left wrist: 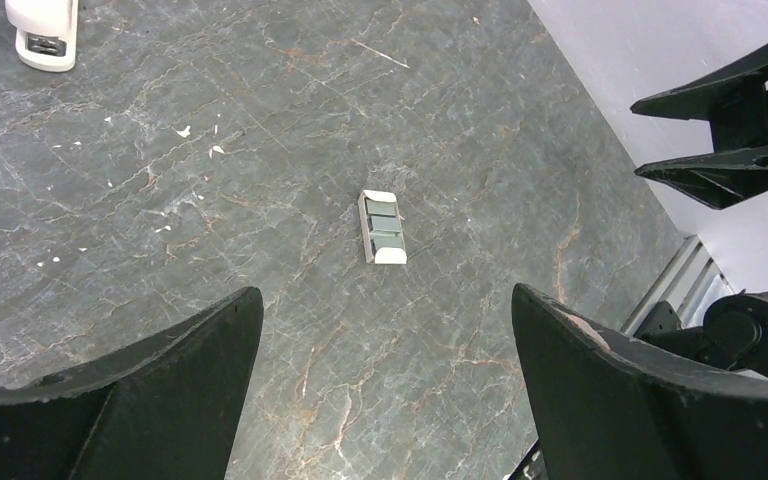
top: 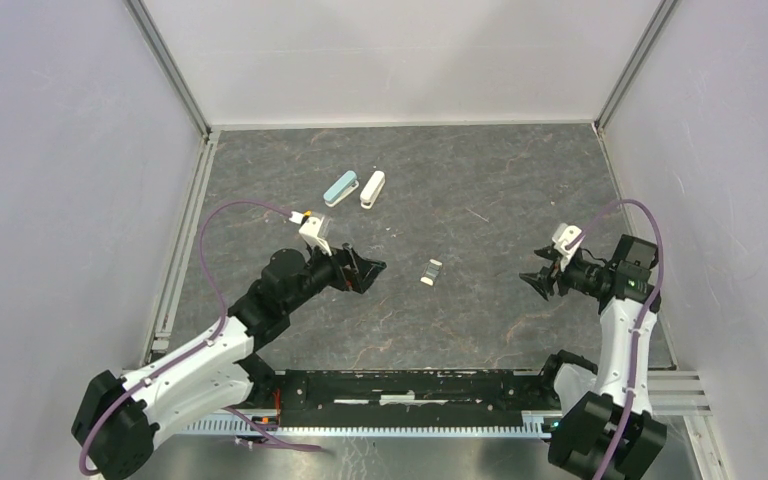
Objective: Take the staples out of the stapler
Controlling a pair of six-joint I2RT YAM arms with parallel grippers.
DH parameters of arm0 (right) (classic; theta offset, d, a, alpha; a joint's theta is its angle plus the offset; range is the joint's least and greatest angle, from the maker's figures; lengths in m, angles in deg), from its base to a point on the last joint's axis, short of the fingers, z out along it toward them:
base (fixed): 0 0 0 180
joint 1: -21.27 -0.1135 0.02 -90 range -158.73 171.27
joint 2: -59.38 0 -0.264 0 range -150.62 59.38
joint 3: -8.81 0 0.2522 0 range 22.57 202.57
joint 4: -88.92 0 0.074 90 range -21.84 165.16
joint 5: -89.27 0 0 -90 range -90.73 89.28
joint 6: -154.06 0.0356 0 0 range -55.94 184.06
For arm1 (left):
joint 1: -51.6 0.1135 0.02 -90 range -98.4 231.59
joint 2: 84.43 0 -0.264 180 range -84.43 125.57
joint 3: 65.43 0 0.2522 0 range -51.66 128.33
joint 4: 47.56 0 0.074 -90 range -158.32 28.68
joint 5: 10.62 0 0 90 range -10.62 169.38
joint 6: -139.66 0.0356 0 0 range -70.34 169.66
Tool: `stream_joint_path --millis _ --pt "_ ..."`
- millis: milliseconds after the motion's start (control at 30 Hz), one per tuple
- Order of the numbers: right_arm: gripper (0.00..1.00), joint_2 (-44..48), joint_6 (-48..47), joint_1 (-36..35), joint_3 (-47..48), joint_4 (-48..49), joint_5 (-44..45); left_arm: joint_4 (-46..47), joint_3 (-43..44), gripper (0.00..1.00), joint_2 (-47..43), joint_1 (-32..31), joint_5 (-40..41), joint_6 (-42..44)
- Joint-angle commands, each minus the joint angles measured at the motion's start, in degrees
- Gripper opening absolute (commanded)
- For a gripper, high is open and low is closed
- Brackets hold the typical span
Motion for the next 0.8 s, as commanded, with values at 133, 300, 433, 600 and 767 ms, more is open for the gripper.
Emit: stream_joint_path --millis 133,300,433,600,767 --pt "0.68 1.1 -1.8 0.6 0.1 -1.4 -6.1 -0.5 0.2 1.0 -3.8 0.2 2.1 0.4" --pt "0.73 1.4 -1.2 0.7 0.9 -2.3 -6.4 -1.6 0.8 1.0 -5.3 0.2 3.4 -2.9" --pt "0.76 1.0 -0.5 0.5 1.4 -3.3 -6.9 -3.7 2.4 1.0 -6.5 0.2 5.1 -6.8" --pt "0.77 -1.3 -0.9 0.2 3.3 -6.8 -7.3 -7.7 4.6 1.0 -8.4 0.2 4.2 -10.6" --pt "0.79 -1.5 -0.7 -0.2 3.8 -8.3 -7.2 -17.0 9.4 1.0 -9.8 0.2 3.9 -9.8"
